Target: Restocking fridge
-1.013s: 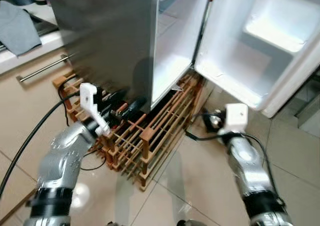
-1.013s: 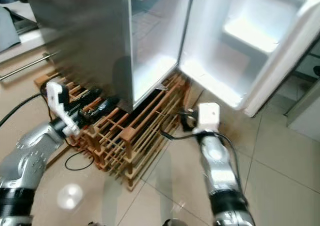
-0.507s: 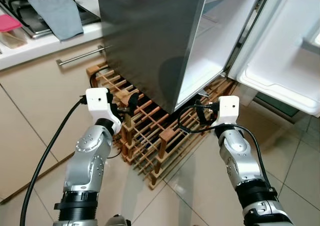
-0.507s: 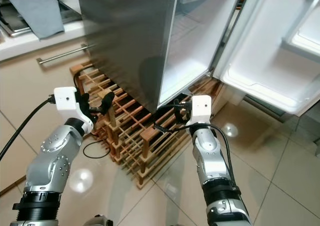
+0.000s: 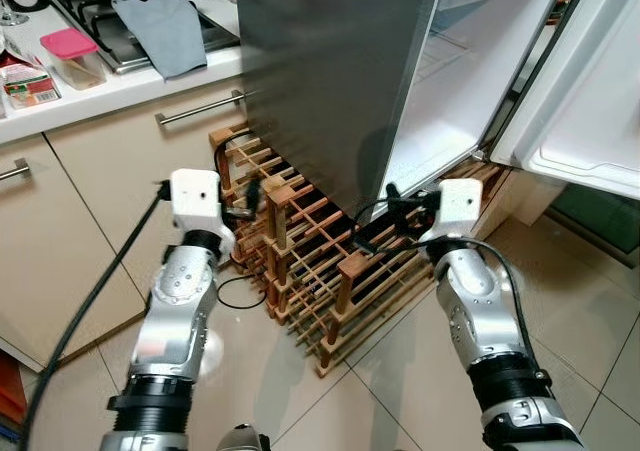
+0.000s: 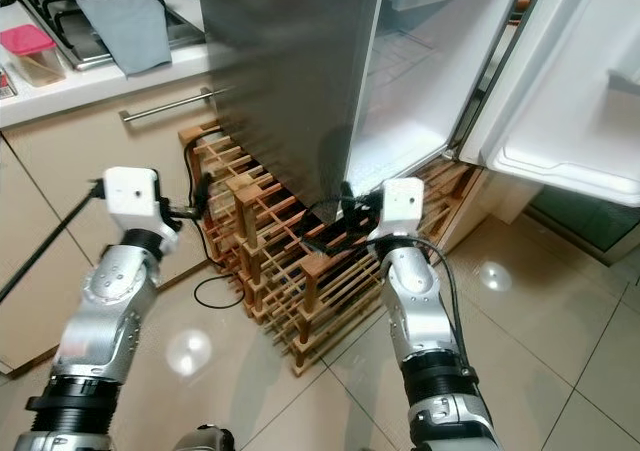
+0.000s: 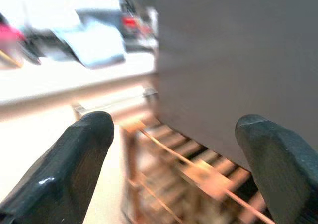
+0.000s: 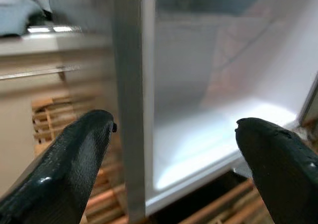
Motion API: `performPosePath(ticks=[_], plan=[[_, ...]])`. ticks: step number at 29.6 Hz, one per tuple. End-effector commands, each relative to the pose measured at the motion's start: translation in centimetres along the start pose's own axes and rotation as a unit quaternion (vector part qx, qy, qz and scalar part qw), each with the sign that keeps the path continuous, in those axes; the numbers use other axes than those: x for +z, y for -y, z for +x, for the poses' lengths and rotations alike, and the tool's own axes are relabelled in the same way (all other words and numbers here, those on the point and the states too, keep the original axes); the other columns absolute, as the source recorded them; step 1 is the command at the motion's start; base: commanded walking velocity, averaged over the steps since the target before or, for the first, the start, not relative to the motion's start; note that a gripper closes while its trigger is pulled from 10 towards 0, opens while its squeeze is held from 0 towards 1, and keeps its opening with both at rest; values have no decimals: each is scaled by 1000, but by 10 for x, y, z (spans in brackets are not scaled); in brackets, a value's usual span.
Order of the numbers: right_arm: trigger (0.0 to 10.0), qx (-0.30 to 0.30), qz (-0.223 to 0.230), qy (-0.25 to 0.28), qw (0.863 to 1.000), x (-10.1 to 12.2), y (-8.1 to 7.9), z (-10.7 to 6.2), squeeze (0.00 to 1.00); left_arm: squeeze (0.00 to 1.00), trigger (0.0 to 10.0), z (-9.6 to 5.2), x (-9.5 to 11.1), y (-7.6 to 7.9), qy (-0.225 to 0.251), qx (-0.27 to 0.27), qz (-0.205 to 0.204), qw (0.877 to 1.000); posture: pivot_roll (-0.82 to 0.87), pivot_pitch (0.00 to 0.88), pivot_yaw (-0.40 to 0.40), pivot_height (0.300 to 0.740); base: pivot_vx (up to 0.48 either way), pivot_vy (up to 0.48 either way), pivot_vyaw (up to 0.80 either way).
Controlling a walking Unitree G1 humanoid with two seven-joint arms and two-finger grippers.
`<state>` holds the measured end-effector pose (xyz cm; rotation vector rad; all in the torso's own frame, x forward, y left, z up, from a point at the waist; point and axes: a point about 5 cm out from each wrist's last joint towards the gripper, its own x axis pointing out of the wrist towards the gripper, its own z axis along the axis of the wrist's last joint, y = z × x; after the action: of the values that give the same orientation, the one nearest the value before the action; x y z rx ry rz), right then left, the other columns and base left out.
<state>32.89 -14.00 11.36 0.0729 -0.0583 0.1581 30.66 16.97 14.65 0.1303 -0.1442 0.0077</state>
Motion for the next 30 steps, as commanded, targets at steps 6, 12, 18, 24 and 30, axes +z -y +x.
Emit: performPosePath(ticks=[6, 12, 18, 24, 30], plan=[[10000, 34, 5, -11, 999, -3, -9, 3, 239, 0, 10000, -1, -4, 2, -33, 27, -76, 996, 4, 0, -86, 740, 0, 0, 559], [10000, 36, 18, -13, 999, -4, -14, 5, 286, 0, 10000, 0, -7, 1, -28, 16, -81, 996, 25, 0, -62, 740, 0, 229, 530], [10000, 42, 28, -13, 999, -7, -21, 7, 298, 0, 10000, 8, 2, 0, -21, 1, -63, 998, 32, 0, -46, 740, 0, 308, 527], [10000, 71, -13, -15, 997, -7, -31, 10, 231, 0, 10000, 20, 10, 0, -8, -1, -53, 999, 34, 0, -40, 740, 0, 0, 97], [10000, 49, -5, -25, 998, -10, -23, 12, 318, 0, 10000, 21, 5, -4, -16, 12, -55, 998, 30, 0, -51, 740, 0, 0, 576]])
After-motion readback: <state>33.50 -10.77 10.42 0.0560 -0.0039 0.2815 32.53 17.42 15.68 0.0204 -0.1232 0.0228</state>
